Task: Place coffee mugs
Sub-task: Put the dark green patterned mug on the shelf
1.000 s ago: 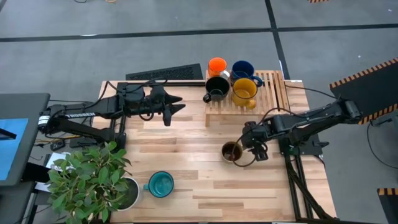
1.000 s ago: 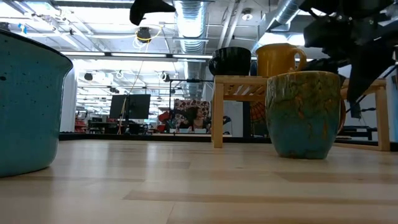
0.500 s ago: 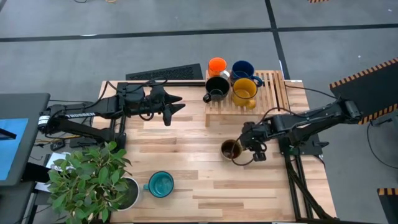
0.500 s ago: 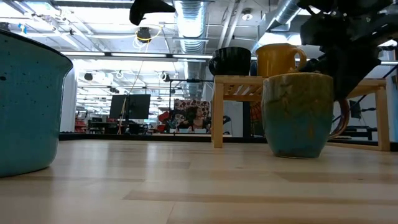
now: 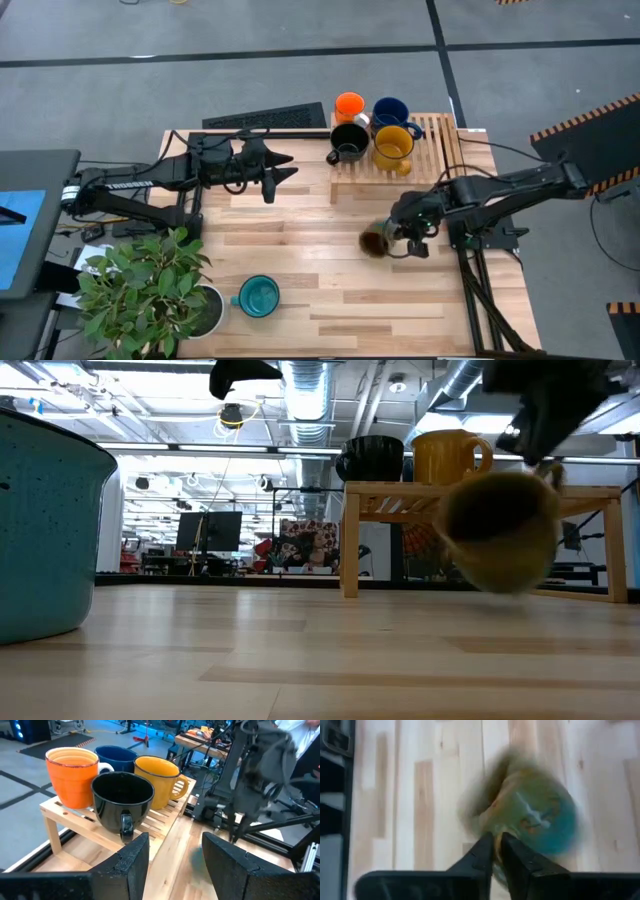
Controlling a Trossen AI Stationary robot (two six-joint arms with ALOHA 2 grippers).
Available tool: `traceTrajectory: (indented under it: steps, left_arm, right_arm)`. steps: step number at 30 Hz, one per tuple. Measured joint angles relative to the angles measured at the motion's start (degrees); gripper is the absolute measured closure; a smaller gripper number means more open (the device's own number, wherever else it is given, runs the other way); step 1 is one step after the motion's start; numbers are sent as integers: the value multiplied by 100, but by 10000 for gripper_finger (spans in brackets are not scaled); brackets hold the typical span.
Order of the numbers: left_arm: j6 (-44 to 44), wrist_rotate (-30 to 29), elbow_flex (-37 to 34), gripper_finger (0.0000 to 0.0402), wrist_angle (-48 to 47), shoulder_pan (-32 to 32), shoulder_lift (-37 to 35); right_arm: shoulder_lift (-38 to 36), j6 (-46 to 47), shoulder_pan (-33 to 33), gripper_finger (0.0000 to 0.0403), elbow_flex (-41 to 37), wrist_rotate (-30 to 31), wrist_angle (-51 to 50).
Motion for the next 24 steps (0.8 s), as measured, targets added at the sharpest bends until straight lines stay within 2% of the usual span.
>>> traceTrajectory:
  steps: [5,7,14,24]
  left_arm:
    - [56,2,0,235,-1,0,0]
    - [57,6,0,235,-3,1,0]
    - [59,162,0,235,-2,-2,0]
    - [166,164,0,235,-4,-1,0]
  right_arm:
    - [-216,340,-4,386,70,14,-20]
    - [-252,373,-4,388,74,25,-69]
    - [-268,663,34,333,74,36,-136]
    - [-297,1390,51,329,74,190,-648]
